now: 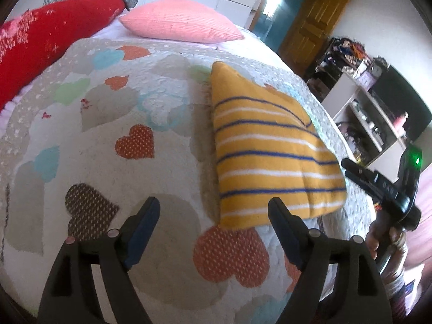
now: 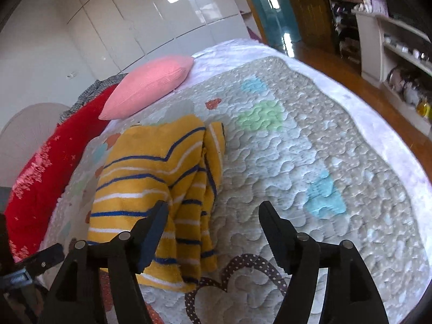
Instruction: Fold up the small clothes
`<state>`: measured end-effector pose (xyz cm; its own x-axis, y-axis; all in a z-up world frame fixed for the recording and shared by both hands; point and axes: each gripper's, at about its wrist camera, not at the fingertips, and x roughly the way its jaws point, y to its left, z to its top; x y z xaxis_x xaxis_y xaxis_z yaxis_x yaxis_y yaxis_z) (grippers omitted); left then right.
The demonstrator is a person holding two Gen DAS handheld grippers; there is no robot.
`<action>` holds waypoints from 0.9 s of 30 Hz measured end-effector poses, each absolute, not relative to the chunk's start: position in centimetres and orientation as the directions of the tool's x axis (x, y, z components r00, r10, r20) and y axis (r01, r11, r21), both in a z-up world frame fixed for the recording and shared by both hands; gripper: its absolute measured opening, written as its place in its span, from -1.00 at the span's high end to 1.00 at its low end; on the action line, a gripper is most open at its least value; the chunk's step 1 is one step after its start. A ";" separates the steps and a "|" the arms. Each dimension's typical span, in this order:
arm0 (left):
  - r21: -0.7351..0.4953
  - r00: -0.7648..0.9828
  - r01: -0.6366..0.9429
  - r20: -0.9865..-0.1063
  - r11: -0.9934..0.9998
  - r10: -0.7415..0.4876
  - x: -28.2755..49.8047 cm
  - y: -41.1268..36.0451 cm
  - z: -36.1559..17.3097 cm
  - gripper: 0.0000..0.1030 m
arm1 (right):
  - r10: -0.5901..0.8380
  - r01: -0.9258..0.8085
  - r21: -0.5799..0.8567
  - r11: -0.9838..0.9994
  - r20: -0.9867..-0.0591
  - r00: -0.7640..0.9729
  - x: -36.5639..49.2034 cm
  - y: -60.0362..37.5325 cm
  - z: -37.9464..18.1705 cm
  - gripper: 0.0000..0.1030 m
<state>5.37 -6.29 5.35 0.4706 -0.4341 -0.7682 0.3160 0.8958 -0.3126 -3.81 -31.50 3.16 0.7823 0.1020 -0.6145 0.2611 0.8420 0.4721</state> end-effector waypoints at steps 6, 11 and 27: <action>-0.427 0.445 0.291 -0.731 0.856 -0.517 10.2 -4.8 3.3 -0.63 | 0.176 0.262 0.593 0.761 -0.578 0.797 -1.4 -34.3 1.7 -0.62; -0.519 0.383 0.317 -0.695 0.794 -0.608 12.8 -5.3 1.7 -0.68 | 0.247 0.243 0.634 0.734 -0.583 0.774 2.2 -35.3 0.1 -0.63; -0.653 0.198 0.440 -0.598 0.616 -0.777 15.6 -10.8 2.2 -0.34 | 0.517 0.006 0.789 0.615 -0.409 0.752 10.8 -32.3 0.8 0.12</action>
